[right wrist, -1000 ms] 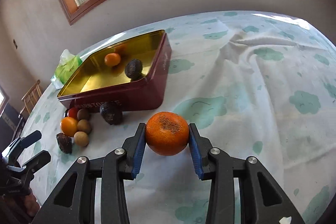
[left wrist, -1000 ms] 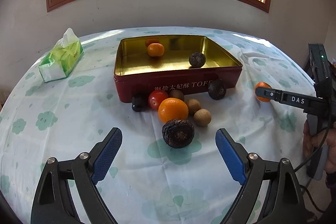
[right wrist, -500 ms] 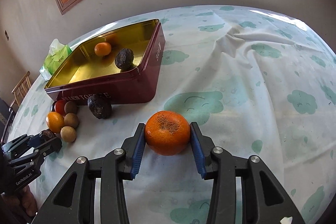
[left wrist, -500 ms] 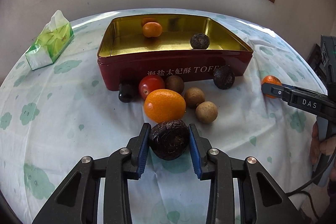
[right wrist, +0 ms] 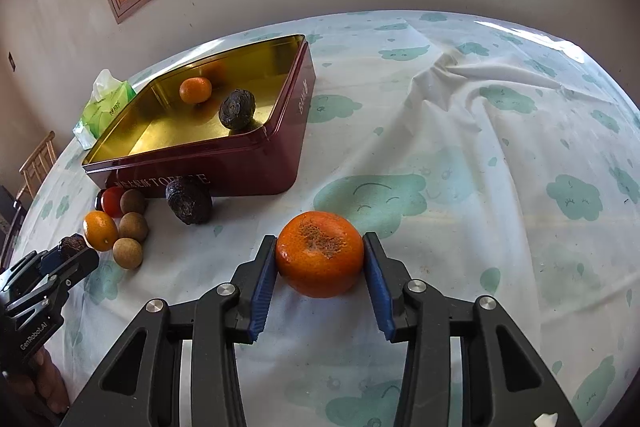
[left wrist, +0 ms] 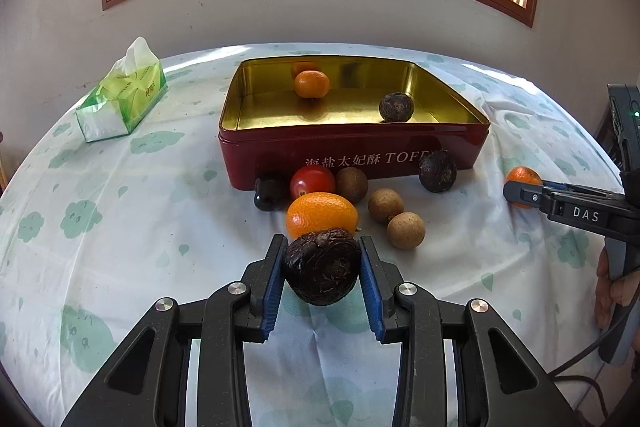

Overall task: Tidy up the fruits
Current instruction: 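Grasp a dark brown fruit with the left tool while the right tool holds the orange, then carry the dark fruit and the orange over the red tin with both tools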

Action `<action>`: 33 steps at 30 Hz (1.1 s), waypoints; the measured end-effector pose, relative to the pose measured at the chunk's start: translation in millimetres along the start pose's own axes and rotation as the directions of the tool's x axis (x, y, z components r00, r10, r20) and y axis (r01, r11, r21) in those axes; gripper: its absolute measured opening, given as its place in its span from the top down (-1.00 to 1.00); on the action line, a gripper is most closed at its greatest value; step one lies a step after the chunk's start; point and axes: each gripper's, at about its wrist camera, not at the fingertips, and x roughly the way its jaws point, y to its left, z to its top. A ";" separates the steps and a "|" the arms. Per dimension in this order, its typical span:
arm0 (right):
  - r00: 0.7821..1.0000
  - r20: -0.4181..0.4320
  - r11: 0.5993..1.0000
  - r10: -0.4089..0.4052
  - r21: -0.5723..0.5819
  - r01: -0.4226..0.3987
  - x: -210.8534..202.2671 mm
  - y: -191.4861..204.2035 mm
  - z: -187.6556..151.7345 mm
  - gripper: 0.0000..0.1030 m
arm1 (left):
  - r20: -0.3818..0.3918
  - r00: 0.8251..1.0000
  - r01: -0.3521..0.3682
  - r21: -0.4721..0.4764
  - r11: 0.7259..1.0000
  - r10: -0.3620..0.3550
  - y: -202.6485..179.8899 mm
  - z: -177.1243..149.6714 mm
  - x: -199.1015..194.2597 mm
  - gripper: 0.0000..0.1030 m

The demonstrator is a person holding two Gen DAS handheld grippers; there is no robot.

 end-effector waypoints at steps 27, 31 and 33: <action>0.999 -0.002 0.999 -0.035 -0.020 0.035 -2.2 4.1 -2.7 0.24 | 0.054 0.996 -0.071 -0.025 0.997 0.072 3.6 -1.6 -9.0 0.30; 0.997 0.002 0.995 0.076 0.064 -0.075 -20.4 3.7 -19.4 0.27 | 0.059 0.995 -0.078 -0.027 0.997 0.079 4.4 -1.5 -9.7 0.30; 0.995 0.019 0.995 0.094 0.044 -0.094 -33.2 13.8 -30.3 0.27 | 0.057 0.995 -0.080 -0.028 0.996 0.082 4.7 -1.7 -10.2 0.30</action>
